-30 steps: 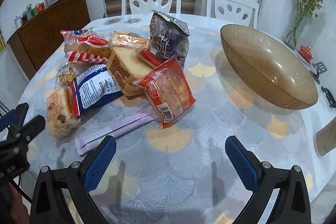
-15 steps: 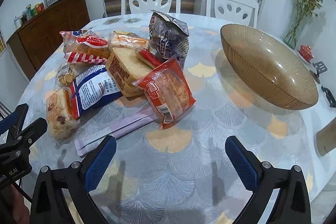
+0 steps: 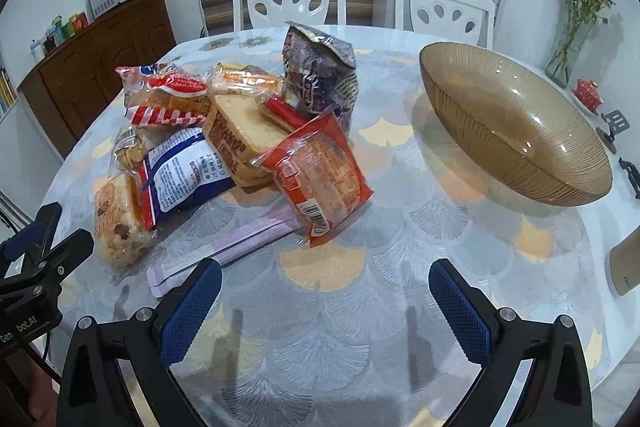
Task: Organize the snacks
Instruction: 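Move both tools toward the snack pile, aiming at the packaged cakes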
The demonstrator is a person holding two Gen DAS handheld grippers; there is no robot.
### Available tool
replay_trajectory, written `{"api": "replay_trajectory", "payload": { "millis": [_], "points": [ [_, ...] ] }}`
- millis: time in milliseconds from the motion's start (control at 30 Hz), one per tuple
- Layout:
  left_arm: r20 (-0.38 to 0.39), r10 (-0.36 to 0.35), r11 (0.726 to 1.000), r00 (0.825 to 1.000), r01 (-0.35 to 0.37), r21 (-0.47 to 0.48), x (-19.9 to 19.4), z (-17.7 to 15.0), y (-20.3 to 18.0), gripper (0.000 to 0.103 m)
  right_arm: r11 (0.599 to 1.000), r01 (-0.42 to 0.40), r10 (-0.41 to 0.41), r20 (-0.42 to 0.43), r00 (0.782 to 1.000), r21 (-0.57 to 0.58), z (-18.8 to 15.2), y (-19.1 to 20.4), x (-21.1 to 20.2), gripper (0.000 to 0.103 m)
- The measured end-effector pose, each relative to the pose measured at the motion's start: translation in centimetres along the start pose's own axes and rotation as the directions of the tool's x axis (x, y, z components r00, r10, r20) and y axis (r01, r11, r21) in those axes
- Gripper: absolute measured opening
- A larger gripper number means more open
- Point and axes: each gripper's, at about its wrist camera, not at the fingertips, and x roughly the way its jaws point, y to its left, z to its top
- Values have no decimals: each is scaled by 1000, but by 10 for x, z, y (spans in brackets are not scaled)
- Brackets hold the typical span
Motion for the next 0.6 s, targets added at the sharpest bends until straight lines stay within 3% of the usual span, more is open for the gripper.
{"api": "replay_trajectory", "payload": {
  "millis": [133,267,367,600],
  "points": [
    [-6,-15,1000,1000,15,-8,1,2,1,102,1000,12,-12,0,1000,-9,3,-5,1,103],
    [-16,-57,998,998,57,6,6,12,-2,102,984,102,-98,36,995,-144,9,0,1,103],
    [-33,-86,996,996,86,6,11,21,-6,102,976,58,-50,42,998,-211,17,0,0,103],
    [-64,-113,993,992,111,-38,23,22,-7,102,974,-31,31,-5,1000,-226,24,-8,12,103]
  ]
}}
